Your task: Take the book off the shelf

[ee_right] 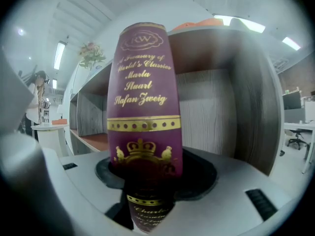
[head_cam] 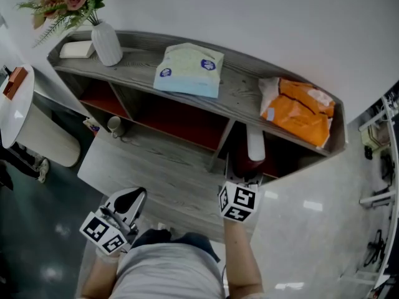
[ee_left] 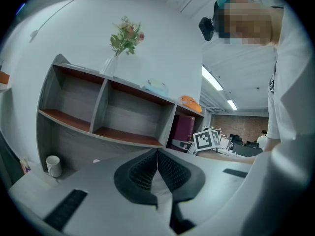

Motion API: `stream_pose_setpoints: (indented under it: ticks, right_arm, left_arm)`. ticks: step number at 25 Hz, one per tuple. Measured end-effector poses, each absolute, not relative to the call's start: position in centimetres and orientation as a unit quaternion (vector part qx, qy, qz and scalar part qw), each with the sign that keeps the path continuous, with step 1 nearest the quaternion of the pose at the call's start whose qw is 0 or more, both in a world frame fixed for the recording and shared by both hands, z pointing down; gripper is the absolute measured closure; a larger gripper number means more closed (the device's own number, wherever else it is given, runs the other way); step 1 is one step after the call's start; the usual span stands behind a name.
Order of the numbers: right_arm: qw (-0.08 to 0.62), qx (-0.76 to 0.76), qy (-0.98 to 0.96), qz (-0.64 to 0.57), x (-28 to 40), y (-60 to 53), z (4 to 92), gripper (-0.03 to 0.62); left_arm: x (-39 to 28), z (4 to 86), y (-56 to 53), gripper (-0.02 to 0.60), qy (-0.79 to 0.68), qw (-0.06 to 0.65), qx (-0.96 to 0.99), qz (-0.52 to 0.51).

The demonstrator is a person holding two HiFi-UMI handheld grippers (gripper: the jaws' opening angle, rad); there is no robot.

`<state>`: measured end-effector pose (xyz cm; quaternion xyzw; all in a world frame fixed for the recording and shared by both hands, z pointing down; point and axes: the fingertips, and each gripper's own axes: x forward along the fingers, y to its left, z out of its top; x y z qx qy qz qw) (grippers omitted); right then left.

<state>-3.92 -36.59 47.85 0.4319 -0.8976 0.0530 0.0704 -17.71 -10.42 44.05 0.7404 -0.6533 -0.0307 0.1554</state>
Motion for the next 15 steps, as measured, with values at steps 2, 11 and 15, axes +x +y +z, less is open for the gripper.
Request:
stream_pose_setpoints:
  ticks: [2, 11, 15]
  right_arm:
    - [0.069, 0.433, -0.897, 0.057, -3.6, -35.7, 47.7, 0.361]
    - [0.058, 0.436, -0.896, 0.063, -1.5, -31.6, 46.0, 0.361]
    - [0.057, 0.439, -0.895, 0.061, -0.2, -29.6, 45.4, 0.361]
  left_arm:
    - [-17.5, 44.0, -10.5, 0.566, -0.646, 0.155, 0.747, -0.031]
    - [-15.4, 43.4, -11.1, 0.566, -0.6, 0.15, 0.785, -0.028]
    - [-14.1, 43.1, -11.5, 0.566, -0.575, 0.151, 0.803, -0.027]
